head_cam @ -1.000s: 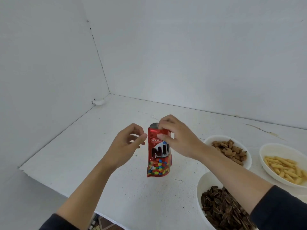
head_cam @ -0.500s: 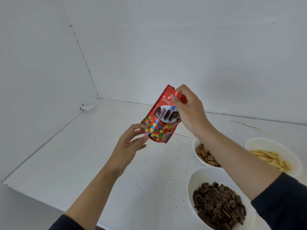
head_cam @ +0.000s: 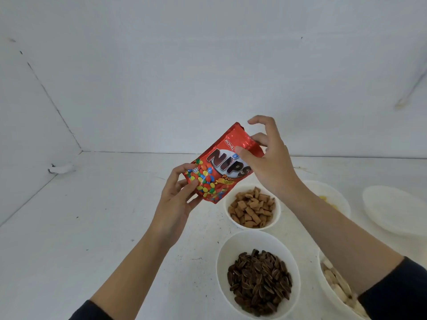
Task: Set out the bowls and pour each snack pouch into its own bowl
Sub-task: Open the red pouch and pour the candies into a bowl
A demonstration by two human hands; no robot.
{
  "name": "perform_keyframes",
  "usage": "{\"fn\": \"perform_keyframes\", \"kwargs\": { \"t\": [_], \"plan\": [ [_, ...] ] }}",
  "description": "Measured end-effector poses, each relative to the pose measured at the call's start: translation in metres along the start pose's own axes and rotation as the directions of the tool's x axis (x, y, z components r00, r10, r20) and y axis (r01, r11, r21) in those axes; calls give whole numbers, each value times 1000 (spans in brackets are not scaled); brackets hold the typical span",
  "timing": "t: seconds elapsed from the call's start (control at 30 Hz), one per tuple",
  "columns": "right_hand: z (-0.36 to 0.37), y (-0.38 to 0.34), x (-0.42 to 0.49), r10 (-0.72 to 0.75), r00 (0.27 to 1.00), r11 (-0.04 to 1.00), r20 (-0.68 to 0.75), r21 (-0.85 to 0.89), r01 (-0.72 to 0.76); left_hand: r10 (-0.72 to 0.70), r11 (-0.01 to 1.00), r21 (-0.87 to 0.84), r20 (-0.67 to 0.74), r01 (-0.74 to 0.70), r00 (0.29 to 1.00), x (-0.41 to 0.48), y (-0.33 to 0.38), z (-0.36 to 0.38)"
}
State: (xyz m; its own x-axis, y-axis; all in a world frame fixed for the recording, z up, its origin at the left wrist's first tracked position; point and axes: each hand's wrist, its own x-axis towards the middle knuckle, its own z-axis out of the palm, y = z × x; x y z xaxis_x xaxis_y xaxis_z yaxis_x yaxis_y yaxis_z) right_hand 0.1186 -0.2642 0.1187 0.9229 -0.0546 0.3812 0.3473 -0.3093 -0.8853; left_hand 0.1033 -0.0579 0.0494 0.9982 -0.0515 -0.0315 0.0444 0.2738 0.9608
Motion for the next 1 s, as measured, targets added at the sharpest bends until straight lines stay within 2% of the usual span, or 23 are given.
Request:
{"fn": "perform_keyframes", "kwargs": {
  "t": [0.2,0.47,0.73,1.0],
  "plan": [
    [-67,14,0,-67,998,997,2,-41,67,21,994,103,67,-28,998,5,0,53],
    [-189,43,-4,-45,998,999,-33,-27,44,70,984,153,129,-90,989,5,-14,171],
    [-303,82,-7,-16,999,998,-28,-61,14,50,981,179,118,-71,992,1,-43,287],
    [-355,126,-8,81,995,997,-65,19,-80,24,967,249,88,-45,996,4,-63,346]
  ]
}}
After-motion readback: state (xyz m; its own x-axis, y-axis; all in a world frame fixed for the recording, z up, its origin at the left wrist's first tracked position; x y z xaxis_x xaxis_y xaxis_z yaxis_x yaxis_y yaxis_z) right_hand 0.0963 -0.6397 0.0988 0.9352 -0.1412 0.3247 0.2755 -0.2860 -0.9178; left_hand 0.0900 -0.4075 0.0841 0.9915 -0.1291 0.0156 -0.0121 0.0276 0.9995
